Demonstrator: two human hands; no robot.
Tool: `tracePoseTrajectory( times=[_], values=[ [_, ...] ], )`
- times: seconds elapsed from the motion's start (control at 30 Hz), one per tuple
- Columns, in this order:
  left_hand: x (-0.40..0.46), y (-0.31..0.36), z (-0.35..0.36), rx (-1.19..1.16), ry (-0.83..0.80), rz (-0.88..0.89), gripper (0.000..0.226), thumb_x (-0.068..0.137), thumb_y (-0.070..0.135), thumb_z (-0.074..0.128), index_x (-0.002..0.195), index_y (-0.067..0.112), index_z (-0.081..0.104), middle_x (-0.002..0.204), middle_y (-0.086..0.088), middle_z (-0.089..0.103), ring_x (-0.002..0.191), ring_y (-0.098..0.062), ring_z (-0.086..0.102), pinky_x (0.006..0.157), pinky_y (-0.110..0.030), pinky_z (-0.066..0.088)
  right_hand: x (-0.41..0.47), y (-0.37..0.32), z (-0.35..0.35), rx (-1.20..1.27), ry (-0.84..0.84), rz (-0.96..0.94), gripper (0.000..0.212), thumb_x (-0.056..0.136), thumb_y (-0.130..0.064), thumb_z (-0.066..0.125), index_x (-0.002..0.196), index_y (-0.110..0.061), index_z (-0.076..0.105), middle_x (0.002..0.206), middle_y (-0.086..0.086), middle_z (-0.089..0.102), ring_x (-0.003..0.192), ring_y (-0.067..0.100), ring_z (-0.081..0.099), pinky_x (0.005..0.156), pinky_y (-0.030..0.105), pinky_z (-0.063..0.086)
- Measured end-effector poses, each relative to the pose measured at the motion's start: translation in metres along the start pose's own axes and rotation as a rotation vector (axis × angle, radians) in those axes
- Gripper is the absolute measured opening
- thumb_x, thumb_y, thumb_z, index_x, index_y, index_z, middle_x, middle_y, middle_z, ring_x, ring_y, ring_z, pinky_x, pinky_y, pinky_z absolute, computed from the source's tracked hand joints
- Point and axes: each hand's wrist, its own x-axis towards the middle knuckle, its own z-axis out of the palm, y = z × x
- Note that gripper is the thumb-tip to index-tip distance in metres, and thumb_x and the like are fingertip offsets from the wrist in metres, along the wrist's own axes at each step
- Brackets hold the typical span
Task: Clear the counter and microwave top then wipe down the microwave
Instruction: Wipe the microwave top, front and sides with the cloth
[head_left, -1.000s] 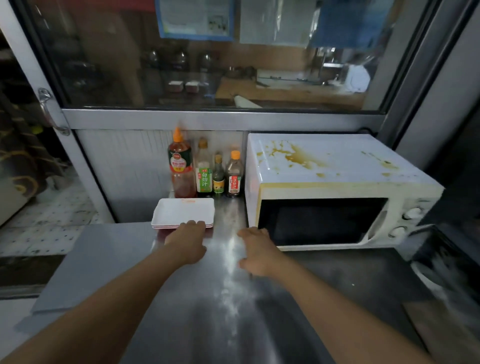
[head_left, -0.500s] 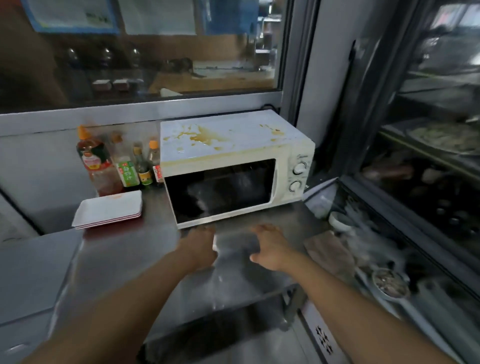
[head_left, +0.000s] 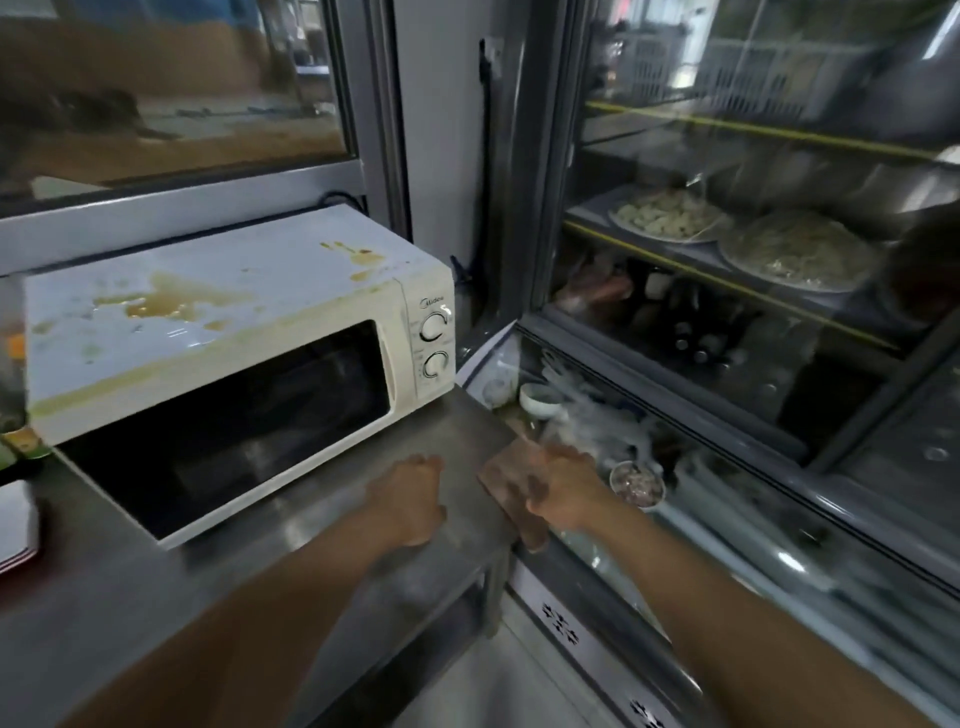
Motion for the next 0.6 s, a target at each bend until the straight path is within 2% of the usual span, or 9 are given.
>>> tracePoseTrajectory(
  times=[0.1,0.23,0.37,0.5,0.6],
  values=[
    [0.02,0.008,0.009,-0.006,-0.033,0.038,0.056,0.087,0.024,0.057,0.138,0.011,0.037,0.139,-0.012,0.042,0.129,-0.028,0.041,0.106,-0.034,0.036,0.014,0.018,0.004,-0.002,0.009,0.07,0.06,0.086,-0.031,0.057,0.138,-0.013,0.035,0.138,0.016,0.042,0.128,0.034,0.038,0.105,0.037,0.033],
    [0.04,0.015,0.02,-0.024,-0.068,0.041,0.055,0.087,0.023,0.057,0.137,0.012,0.037,0.14,-0.01,0.042,0.13,-0.027,0.041,0.103,-0.034,0.037,0.037,0.039,0.008,0.007,-0.007,0.15,0.055,0.085,-0.034,0.059,0.13,-0.011,0.039,0.132,0.016,0.044,0.123,0.035,0.043,0.097,0.035,0.04],
    [0.06,0.015,0.031,-0.041,-0.059,0.005,0.057,0.086,0.023,0.056,0.138,0.012,0.036,0.14,-0.009,0.042,0.131,-0.026,0.04,0.105,-0.036,0.038,0.071,0.058,0.015,0.031,-0.035,0.113,0.052,0.085,-0.034,0.061,0.126,-0.01,0.041,0.129,0.014,0.045,0.121,0.034,0.044,0.094,0.033,0.041],
    [0.076,0.019,0.041,-0.1,-0.047,-0.081,0.06,0.086,0.022,0.058,0.141,0.018,0.034,0.143,-0.005,0.039,0.133,-0.023,0.037,0.105,-0.033,0.037,0.105,0.071,0.025,0.043,-0.065,0.04,0.058,0.085,-0.035,0.062,0.131,-0.008,0.039,0.131,0.018,0.045,0.122,0.037,0.045,0.102,0.039,0.04],
    [0.088,0.026,0.05,-0.141,-0.021,-0.17,0.06,0.088,0.021,0.057,0.142,0.02,0.033,0.145,-0.003,0.038,0.134,-0.021,0.036,0.105,-0.034,0.037,0.127,0.081,0.035,0.044,-0.086,-0.011,0.058,0.084,-0.036,0.064,0.129,-0.008,0.04,0.129,0.018,0.046,0.12,0.035,0.047,0.1,0.037,0.042]
  ],
)
